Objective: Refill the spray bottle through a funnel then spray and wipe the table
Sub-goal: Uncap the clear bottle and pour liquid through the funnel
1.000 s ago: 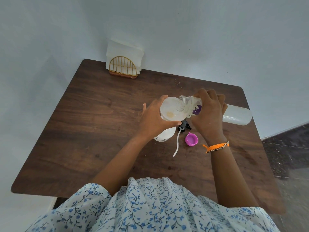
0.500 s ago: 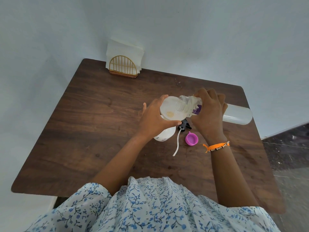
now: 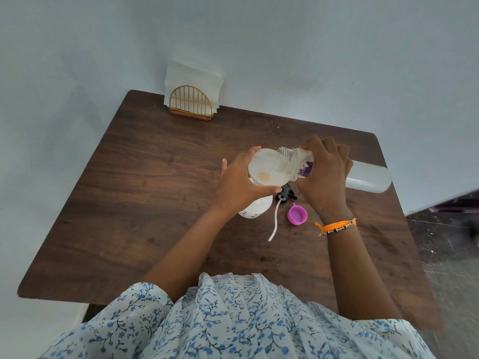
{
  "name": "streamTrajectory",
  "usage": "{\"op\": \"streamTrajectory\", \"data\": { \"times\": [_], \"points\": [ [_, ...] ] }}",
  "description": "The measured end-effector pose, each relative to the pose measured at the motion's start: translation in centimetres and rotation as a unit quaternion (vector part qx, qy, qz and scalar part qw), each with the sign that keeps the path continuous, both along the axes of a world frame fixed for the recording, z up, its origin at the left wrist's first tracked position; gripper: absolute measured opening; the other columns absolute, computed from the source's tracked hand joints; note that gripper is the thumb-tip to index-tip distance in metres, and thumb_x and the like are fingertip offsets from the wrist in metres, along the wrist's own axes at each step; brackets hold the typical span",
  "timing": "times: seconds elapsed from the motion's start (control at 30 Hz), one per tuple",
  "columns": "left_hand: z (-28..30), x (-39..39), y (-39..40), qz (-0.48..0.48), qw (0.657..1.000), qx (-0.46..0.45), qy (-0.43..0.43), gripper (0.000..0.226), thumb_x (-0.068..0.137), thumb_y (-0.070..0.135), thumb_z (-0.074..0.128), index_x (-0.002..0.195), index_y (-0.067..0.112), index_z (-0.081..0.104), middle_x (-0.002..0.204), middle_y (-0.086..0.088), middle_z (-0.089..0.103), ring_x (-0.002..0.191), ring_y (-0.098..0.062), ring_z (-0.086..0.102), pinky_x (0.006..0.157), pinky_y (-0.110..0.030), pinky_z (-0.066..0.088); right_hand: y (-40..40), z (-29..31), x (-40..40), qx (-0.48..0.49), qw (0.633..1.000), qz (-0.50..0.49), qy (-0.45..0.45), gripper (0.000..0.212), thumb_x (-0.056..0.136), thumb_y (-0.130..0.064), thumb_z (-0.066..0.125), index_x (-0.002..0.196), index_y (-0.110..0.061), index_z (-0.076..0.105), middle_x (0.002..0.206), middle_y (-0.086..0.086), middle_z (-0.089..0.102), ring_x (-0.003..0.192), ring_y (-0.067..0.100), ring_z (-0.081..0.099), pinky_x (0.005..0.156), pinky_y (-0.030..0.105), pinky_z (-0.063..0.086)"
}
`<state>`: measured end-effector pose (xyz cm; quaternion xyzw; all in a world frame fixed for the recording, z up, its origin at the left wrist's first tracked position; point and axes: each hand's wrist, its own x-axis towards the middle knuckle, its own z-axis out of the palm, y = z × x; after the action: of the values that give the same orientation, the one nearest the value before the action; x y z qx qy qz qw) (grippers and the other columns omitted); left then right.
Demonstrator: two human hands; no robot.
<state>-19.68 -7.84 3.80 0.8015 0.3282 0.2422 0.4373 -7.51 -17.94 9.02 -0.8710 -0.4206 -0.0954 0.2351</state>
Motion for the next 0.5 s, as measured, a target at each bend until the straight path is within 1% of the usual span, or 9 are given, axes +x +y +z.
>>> {"op": "streamTrajectory", "data": {
  "times": [0.5],
  "points": [
    [0.03, 0.03, -0.05, 0.003, 1.000, 0.003, 0.000, 0.091, 0.057, 0.055, 0.078, 0.135, 0.032, 0.037, 0.135, 0.006, 0.050, 0.126, -0.015, 0.043, 0.113, -0.050, 0.001, -0.05, 0.00, 0.09, 0.003, 1.000, 0.000, 0.005, 0.047, 0.062, -0.005, 0.079, 0.103, -0.016, 0.056, 0.106, 0.007, 0.056, 0.105, 0.027, 0.041, 0.079, 0.029, 0.025]
  ]
}}
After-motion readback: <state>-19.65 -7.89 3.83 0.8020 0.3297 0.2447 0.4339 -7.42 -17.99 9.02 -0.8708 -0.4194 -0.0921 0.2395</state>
